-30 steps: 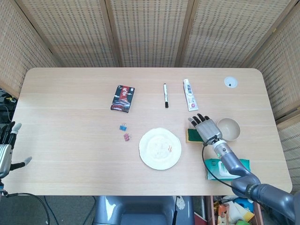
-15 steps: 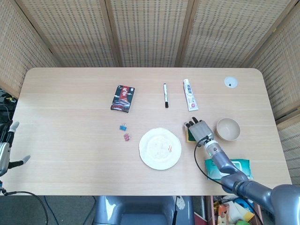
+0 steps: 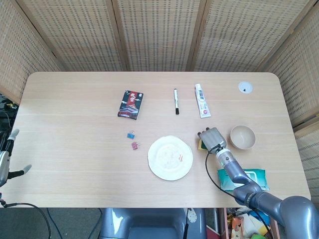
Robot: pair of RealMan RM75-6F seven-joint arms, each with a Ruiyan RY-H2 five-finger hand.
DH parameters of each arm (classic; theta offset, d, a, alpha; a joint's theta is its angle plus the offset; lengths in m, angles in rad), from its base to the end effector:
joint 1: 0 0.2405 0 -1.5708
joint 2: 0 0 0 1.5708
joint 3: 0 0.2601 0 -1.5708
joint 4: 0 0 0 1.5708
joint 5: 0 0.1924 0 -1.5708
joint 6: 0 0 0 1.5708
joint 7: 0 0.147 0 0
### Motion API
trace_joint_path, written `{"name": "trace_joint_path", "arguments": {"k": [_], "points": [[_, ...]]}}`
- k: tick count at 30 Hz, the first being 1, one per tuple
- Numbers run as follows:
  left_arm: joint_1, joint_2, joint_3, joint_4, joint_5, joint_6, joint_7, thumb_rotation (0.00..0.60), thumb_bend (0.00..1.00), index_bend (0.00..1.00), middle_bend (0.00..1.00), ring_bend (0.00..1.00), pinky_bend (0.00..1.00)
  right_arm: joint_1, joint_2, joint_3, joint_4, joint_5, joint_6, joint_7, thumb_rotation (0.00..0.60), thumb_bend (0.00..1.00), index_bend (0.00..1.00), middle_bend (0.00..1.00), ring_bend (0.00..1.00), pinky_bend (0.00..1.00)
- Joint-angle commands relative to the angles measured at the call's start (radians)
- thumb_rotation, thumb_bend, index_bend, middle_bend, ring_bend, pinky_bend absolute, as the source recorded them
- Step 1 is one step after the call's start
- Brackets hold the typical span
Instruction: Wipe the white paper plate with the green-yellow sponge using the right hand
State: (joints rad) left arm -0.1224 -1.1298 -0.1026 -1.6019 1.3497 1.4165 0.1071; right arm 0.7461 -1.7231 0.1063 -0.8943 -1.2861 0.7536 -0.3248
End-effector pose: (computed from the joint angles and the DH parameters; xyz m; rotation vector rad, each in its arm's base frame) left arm -0.3209 0.2038 0.1812 -1.3185 -0.8855 -0.7809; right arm -0.2374 -0.3814 -0.0329 1.9878 -0.6467 0.4949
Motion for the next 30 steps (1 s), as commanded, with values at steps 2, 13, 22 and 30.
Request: {"name": "trace_joint_path", "arguments": {"k": [2,13,22,30], "points": [[0.0,0.001,0.001,-0.002,-0.001,-0.001,0.0,0.6,0.0,0.0,0.0,0.0,0.0,-0.006,0.008,-0.003,-0.023,-0.04,0.054,0.045,0.6,0.21,0.4,0.49,0.35,0.55],[-0.004,0.003,0.007,-0.006,0.003,-0.008,0.002,0.6,0.0,0.0,0.0,0.0,0.0,-0.026,0.182,-0.013,-0.408,-0.225,0.235,0.381,0.6,0.21,0.4,0.49,0.35,0.55],[-0.003,0.008,0.012,-0.018,0.009,-0.007,0.006,0.6,0.0,0.0,0.0,0.0,0.0,0.03,0.154,-0.03,-0.472,-0.233,0.134,0.459,0.6,0.21,0.4,0.49,0.35,0.55],[-0.002,0.012,0.01,-0.016,-0.007,-0.013,0.0,0.6,0.0,0.0,0.0,0.0,0.0,0.069,0.02,-0.017,-0.321,-0.246,0.134,0.456,0.6,0.23,0.4,0.5,0.35,0.55]]}}
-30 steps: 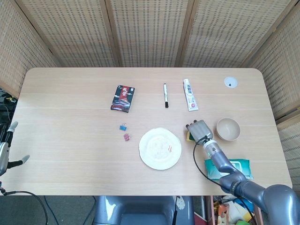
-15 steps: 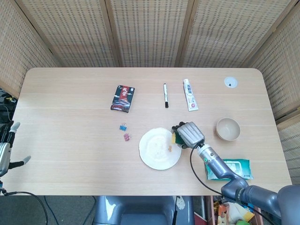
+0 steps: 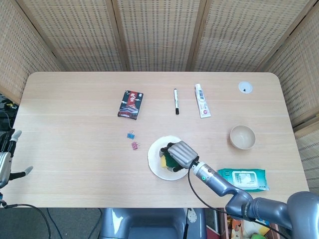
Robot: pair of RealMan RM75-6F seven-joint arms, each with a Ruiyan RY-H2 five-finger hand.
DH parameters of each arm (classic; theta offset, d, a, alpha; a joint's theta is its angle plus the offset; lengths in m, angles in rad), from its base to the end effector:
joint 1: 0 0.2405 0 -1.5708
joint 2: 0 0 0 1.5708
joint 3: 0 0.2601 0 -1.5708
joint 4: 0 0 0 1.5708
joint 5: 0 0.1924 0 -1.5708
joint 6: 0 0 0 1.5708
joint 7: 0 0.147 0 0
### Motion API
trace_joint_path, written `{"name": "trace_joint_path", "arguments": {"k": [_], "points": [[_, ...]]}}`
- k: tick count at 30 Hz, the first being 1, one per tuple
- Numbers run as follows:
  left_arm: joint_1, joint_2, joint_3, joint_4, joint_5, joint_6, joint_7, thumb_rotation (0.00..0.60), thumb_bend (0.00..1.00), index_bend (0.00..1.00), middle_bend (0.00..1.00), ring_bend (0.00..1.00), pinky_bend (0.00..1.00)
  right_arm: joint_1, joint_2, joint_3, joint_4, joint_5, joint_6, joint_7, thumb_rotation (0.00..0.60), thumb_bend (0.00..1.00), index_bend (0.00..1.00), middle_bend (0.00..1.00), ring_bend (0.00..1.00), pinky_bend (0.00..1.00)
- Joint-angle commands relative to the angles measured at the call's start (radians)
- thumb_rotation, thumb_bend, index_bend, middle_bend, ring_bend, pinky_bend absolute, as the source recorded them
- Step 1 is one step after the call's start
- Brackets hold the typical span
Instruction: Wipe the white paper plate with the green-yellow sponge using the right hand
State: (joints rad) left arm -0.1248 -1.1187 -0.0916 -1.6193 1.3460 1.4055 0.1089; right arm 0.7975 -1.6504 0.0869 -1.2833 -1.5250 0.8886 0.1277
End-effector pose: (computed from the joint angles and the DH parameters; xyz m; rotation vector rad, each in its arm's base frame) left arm -0.3200 0.2021 0.1801 -1.3304 -0.9043 -0.7707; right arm -0.1282 -0.3277 -0.0472 2.1715 -1.0006 1.1167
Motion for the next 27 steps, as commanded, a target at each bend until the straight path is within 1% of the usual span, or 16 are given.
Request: {"name": "trace_joint_path", "arguments": {"k": [1,11,20,27], "points": [[0.0,0.002,-0.002,0.002,-0.005,-0.003,-0.003,0.6,0.0,0.0,0.0,0.0,0.0,0.02,-0.064,0.0,0.088,-0.012,0.0,0.006,0.6,0.23,0.4,0.5,0.35,0.55],[-0.005,0.006,-0.003,0.003,-0.015,-0.016,-0.008,0.6,0.0,0.0,0.0,0.0,0.0,0.025,-0.16,-0.03,0.29,-0.055,0.05,0.053,0.6,0.23,0.4,0.5,0.35,0.55],[-0.003,0.015,-0.004,-0.009,-0.013,-0.01,-0.02,0.6,0.0,0.0,0.0,0.0,0.0,0.016,-0.222,-0.065,0.42,-0.072,0.06,0.106,0.6,0.25,0.41,0.51,0.35,0.55],[-0.006,0.012,-0.002,-0.005,-0.014,-0.016,-0.017,0.6,0.0,0.0,0.0,0.0,0.0,0.005,-0.24,-0.093,0.498,-0.084,0.064,0.153,0.6,0.25,0.43,0.51,0.35,0.55]]}}
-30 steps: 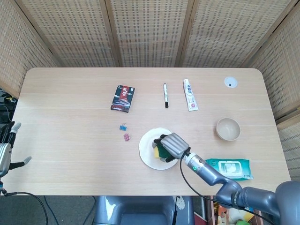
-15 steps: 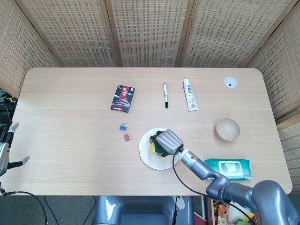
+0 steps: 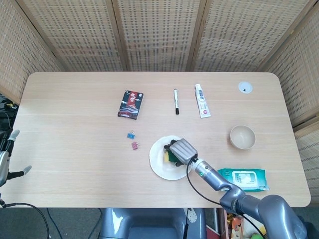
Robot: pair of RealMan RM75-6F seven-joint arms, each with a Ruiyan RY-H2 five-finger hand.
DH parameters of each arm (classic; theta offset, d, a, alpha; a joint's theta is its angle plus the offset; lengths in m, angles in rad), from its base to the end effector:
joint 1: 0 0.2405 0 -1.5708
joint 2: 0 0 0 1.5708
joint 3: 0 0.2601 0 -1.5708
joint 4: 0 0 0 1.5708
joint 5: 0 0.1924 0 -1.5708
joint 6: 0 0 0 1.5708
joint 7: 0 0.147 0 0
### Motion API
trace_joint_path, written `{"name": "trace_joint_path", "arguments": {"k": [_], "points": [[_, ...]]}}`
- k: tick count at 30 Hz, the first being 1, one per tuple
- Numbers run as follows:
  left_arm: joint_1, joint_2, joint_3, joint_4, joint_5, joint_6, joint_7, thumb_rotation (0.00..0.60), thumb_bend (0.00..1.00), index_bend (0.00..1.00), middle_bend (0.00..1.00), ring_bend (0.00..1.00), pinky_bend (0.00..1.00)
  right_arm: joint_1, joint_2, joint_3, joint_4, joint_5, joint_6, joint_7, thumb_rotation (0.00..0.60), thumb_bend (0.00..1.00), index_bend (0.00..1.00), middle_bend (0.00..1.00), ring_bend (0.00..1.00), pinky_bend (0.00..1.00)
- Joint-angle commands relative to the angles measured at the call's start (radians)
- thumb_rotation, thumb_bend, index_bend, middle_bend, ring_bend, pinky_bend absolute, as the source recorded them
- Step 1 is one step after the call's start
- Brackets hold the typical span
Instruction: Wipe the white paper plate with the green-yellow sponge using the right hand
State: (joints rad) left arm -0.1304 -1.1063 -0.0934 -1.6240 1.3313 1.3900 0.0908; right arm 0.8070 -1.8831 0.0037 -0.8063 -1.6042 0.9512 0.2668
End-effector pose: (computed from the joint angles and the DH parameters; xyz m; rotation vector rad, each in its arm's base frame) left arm -0.3214 0.2039 0.1827 -1.3236 -0.9250 -0.7701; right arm -0.1658 -0.3472 -0.0906 2.1600 -0.8678 1.0197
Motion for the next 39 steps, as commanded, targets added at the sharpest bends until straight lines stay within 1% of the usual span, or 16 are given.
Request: {"name": "trace_joint_path", "arguments": {"k": [1,7,10,16,20,24,32,36,39], "points": [[-0.001,-0.001,0.001,-0.001,0.001,0.0,0.002,0.6,0.0,0.0,0.0,0.0,0.0,-0.007,-0.011,-0.013,0.031,-0.006,0.002,0.022,0.6,0.25,0.43,0.51,0.35,0.55],[-0.002,-0.002,0.001,-0.003,0.0,-0.001,0.006,0.6,0.0,0.0,0.0,0.0,0.0,-0.019,-0.032,-0.031,0.088,-0.018,0.018,0.074,0.6,0.25,0.43,0.52,0.36,0.55],[-0.003,-0.002,0.001,-0.004,-0.001,-0.003,0.008,0.6,0.0,0.0,0.0,0.0,0.0,-0.016,-0.033,-0.033,0.099,-0.028,0.037,0.093,0.6,0.25,0.43,0.52,0.36,0.55],[-0.002,0.002,0.001,-0.004,-0.003,-0.002,0.001,0.6,0.0,0.0,0.0,0.0,0.0,-0.011,0.004,-0.009,0.059,-0.031,0.098,0.115,0.6,0.26,0.44,0.52,0.37,0.55],[-0.001,0.002,0.003,-0.004,0.001,0.0,0.0,0.6,0.0,0.0,0.0,0.0,0.0,-0.017,0.032,-0.005,0.022,-0.023,0.1,0.107,0.6,0.26,0.44,0.53,0.37,0.55],[0.001,0.002,0.007,-0.003,0.004,0.0,0.0,0.6,0.0,0.0,0.0,0.0,0.0,-0.028,0.036,-0.012,0.015,-0.012,0.084,0.102,0.6,0.26,0.44,0.52,0.37,0.55],[0.002,0.004,0.006,-0.008,0.006,0.006,-0.001,0.6,0.0,0.0,0.0,0.0,0.0,-0.036,-0.002,-0.04,0.071,-0.017,0.045,0.142,0.6,0.26,0.44,0.53,0.37,0.55],[0.001,0.002,0.006,-0.007,0.005,0.004,0.002,0.6,0.0,0.0,0.0,0.0,0.0,-0.041,-0.017,-0.056,0.098,-0.032,0.057,0.181,0.6,0.26,0.45,0.54,0.37,0.55],[0.001,0.0,0.006,-0.005,0.003,0.003,0.004,0.6,0.0,0.0,0.0,0.0,0.0,-0.049,-0.038,-0.071,0.14,-0.048,0.073,0.217,0.6,0.27,0.45,0.54,0.37,0.55]]}}
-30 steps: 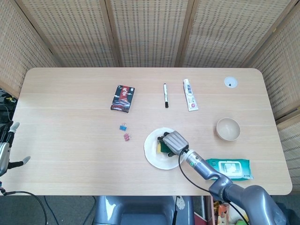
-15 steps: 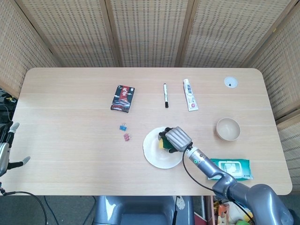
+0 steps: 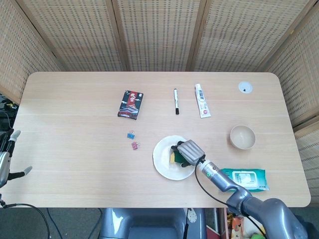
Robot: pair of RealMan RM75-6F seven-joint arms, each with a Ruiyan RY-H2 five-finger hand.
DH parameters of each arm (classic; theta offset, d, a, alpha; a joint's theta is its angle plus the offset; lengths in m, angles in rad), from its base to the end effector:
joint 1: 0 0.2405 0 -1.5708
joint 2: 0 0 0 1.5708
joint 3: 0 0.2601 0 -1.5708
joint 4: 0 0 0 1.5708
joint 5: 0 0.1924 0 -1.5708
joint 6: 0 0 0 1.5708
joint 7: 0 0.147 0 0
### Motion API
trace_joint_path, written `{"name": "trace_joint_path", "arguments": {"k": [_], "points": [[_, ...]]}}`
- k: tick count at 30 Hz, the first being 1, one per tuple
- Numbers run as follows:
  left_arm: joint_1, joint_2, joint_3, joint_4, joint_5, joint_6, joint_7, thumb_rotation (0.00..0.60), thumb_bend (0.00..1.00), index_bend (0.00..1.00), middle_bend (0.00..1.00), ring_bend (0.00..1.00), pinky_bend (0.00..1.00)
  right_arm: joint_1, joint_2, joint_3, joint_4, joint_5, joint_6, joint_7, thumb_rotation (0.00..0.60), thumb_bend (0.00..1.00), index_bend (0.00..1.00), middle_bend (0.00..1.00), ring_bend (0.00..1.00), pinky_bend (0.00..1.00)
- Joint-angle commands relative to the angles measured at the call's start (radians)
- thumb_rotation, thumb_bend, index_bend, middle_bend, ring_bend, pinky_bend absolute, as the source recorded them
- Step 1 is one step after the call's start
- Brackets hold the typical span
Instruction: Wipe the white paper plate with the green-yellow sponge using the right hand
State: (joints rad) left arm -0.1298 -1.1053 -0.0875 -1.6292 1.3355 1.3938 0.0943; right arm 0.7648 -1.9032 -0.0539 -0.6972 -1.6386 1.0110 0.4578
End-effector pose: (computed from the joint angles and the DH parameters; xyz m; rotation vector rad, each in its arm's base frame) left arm -0.3204 0.2026 0.1819 -1.3291 -0.9249 -0.7695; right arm -0.1920 -0.3428 -0.0866 2.1220 -0.9862 1.0594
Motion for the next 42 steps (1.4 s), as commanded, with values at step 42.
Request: {"name": "trace_joint_path", "arguments": {"k": [42], "points": [[-0.002,0.006,0.003,0.0,-0.002,-0.01,-0.016,0.6,0.0,0.0,0.0,0.0,0.0,-0.024,-0.132,0.009,0.158,0.005,0.045,0.06,0.6,0.3,0.48,0.56,0.39,0.55]]}}
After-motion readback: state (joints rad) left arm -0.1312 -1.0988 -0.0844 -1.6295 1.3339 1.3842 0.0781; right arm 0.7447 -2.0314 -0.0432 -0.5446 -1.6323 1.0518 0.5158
